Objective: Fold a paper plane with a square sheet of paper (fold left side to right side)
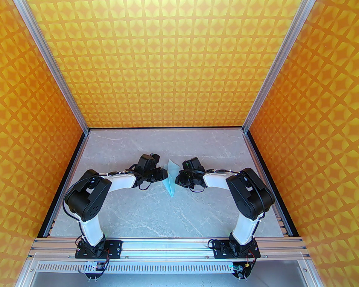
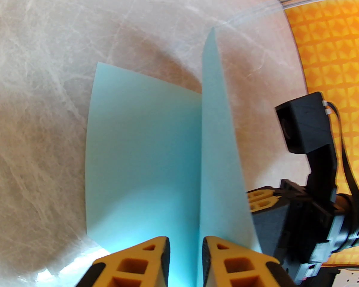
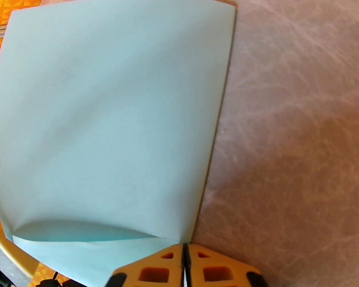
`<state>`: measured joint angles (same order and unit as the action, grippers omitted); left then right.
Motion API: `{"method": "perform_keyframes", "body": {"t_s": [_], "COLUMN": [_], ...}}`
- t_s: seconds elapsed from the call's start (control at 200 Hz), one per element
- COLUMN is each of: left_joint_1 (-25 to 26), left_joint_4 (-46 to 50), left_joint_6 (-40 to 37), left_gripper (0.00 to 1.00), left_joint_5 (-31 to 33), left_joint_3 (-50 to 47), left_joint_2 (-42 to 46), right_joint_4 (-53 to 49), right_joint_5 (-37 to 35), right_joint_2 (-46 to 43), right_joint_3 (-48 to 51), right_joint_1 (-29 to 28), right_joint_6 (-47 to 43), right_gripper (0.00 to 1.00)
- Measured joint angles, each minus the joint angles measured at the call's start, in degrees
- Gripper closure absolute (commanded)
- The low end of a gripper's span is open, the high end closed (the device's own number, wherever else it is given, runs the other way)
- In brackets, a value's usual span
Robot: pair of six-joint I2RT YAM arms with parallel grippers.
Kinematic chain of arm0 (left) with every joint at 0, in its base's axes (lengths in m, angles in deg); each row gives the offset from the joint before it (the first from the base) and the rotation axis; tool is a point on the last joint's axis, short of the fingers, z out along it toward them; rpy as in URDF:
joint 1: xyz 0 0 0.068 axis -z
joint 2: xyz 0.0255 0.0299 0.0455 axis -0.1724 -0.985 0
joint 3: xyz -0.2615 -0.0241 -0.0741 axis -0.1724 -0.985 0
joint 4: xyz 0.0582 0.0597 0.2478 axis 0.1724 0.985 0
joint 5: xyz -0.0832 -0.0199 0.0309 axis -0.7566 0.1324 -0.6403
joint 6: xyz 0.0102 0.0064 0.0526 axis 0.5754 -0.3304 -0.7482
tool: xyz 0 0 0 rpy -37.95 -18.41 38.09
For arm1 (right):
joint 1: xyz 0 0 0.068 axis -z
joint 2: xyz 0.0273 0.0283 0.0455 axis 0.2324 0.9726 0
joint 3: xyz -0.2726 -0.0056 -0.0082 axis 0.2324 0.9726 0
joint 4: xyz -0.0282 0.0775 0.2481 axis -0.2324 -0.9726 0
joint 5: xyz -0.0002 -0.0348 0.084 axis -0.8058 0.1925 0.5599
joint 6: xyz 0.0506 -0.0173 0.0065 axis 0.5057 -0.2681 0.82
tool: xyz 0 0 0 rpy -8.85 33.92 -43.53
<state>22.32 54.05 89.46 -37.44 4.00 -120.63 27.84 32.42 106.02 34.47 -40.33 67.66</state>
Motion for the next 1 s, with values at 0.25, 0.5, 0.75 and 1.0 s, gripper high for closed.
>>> {"method": "perform_keyframes", "body": {"t_s": [0.25, 0.5, 0.75, 1.0], "left_joint_1": [-1.0, -1.6, -1.6, -1.6], "left_joint_4": [-10.4, -20.1, -24.5, -24.8], "left_joint_6": [5.6, 11.0, 14.0, 14.3], "left_gripper": [0.66, 0.71, 0.73, 0.75], "left_joint_5": [-3.1, -6.3, -8.4, -8.9], "left_joint_3": [-4.7, -6.3, -6.3, -6.3], "left_joint_2": [0.1, -0.6, -3.9, -4.2], "right_joint_4": [0.0, 0.0, -0.1, -0.1], "right_joint_5": [0.0, 0.0, 0.0, 0.0], "right_joint_2": [0.0, 0.0, 0.0, 0.0], "right_joint_3": [0.0, 0.0, 0.0, 0.0], "right_joint_1": [0.0, 0.0, 0.0, 0.0], "right_joint_6": [0.0, 0.0, -0.3, -0.5], "right_gripper": [0.89, 0.9, 0.9, 0.9]}}
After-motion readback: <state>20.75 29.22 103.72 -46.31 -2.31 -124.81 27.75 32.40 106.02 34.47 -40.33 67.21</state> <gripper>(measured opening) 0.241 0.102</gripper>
